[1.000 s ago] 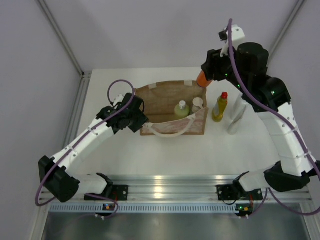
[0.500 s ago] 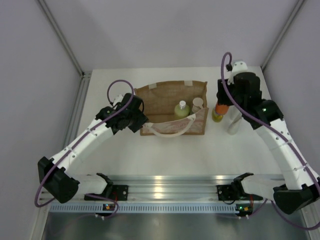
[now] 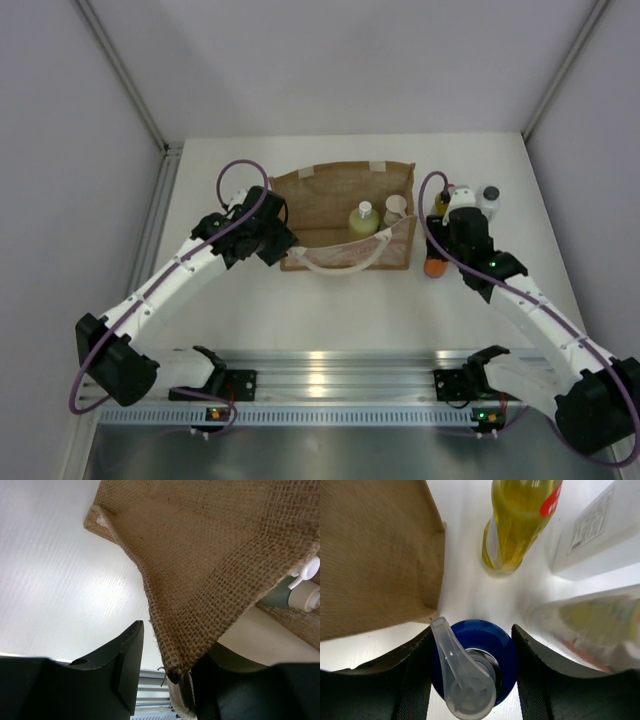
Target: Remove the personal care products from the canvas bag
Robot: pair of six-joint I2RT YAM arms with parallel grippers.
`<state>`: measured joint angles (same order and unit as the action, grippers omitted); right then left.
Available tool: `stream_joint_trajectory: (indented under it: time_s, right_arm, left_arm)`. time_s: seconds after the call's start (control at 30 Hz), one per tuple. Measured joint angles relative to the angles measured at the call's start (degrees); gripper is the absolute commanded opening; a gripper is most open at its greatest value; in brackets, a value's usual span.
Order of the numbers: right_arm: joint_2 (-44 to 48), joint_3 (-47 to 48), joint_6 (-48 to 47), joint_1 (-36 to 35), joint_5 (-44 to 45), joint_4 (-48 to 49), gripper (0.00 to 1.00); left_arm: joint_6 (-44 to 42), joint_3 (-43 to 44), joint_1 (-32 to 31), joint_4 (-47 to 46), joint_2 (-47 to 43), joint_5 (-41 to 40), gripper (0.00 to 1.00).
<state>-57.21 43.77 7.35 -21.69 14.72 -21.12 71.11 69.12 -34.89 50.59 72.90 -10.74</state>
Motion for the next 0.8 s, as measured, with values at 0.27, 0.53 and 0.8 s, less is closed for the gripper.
stream_joint_trajectory:
  time_s: [0.27,0.53,0.8]
  right_arm:
    - [0.00,-9.01,1.84,0.59,-0.50,8.41,0.11]
    - [2.84,-9.60,3.39,0.63,-0.11,9.99,0.90]
    - [5.01,9.07,2.14,0.63,0.96,4.24,0.84]
  left_arm:
    - [-1.03,0.39,0.02,0.00,0.00,1.42,0.44]
    - [-2.82,2.14,0.04,0.00,0.00,2.25,0.43]
    - [-5.46,2.14,0.04,0.02,0.02,3.78,0.39]
